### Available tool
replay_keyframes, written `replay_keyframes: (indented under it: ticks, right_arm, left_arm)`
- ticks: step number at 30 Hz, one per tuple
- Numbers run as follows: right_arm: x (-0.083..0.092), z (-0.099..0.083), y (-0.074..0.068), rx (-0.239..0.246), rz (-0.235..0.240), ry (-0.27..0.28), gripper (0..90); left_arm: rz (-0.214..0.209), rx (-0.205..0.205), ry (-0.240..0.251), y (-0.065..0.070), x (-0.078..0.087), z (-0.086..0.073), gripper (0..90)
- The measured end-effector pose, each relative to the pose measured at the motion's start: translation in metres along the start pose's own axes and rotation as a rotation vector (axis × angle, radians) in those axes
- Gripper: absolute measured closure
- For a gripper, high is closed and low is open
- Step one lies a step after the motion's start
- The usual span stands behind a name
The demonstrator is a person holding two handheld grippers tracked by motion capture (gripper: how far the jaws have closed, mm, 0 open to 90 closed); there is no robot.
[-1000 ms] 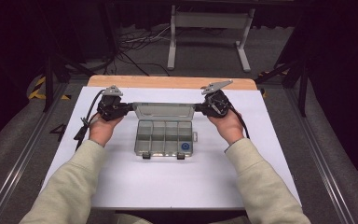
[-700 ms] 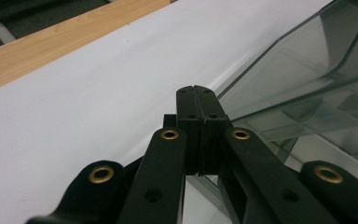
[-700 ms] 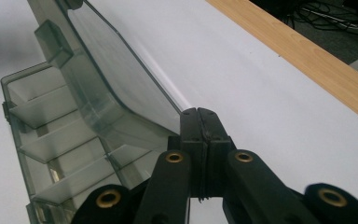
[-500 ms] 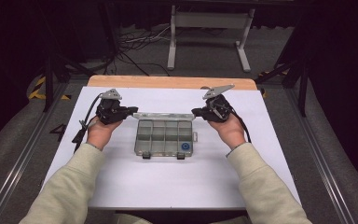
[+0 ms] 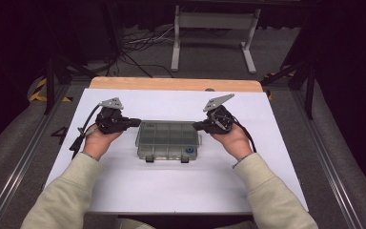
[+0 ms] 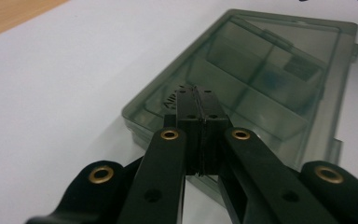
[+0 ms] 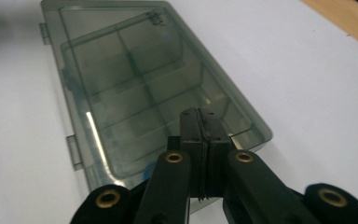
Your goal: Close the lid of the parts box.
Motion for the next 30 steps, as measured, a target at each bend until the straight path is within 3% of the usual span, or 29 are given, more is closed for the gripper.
replay_keyframes:
  ticks: [4, 11, 18, 30]
  right_arm:
    - [-0.001, -0.004, -0.010, 0.017, 0.030, -0.044, 90.0]
    - [-0.004, -0.012, -0.023, 0.041, 0.081, -0.149, 89.6]
    - [-0.006, -0.013, -0.029, 0.040, 0.104, -0.185, 89.6]
    - [-0.010, -0.022, -0.038, 0.048, 0.136, -0.259, 89.8]
  left_arm:
    - [-0.019, -0.039, -0.056, 0.007, 0.000, -0.005, 89.4]
    - [-0.064, -0.028, -0.117, 0.016, 0.002, -0.009, 89.4]
    - [-0.094, -0.043, -0.208, 0.024, 0.000, -0.019, 89.1]
    - [-0.108, -0.075, -0.276, 0.032, -0.004, -0.026, 89.0]
Point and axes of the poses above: each handheld gripper's, and its own axes: x roughly backward along the jaws, z roughly out of its top, y roughly to its right, the point moved 9 cm from there along -x, roughly forward along the jaws, and after that the axes turned 11 degrees about y, right-handed, at the moved point
